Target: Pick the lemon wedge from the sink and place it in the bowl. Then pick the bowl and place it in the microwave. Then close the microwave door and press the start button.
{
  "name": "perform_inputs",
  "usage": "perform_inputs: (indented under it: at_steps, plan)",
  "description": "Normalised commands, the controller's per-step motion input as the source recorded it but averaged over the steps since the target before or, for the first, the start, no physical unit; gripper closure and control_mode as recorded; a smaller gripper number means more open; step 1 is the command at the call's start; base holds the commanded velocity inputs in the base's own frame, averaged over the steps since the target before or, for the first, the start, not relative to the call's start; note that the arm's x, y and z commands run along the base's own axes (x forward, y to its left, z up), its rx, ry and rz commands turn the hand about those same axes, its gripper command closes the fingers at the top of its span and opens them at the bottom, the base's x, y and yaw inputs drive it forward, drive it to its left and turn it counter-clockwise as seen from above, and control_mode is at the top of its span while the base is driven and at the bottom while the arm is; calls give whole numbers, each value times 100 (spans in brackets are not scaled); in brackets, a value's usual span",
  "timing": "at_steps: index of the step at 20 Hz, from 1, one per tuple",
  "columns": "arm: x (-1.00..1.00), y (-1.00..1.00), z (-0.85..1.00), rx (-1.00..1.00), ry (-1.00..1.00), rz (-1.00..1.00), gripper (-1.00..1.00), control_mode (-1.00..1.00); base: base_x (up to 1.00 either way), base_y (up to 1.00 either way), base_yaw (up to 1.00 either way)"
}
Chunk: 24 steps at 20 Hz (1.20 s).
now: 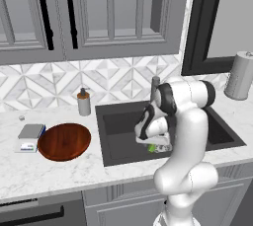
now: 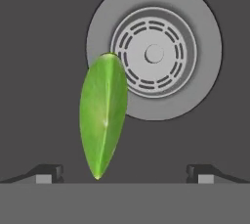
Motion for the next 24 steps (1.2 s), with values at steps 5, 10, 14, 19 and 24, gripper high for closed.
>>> perform_inputs:
  at_steps: [5,10,14,19,24]
  plan:
    - [30,0,-32,-1,0,0,-100,-100,0,0,0]
    - [34,0,-30,-1,0,0,-100,-100,0,0,0]
    - [26,0,-31,-1,0,0,-100,-100,0,0,0]
    - [-2,0,-60,-6,3,1,-100,-100,0,0,0]
    - [-8,0,-82,-8,12,1,100,-100,0,0,0]
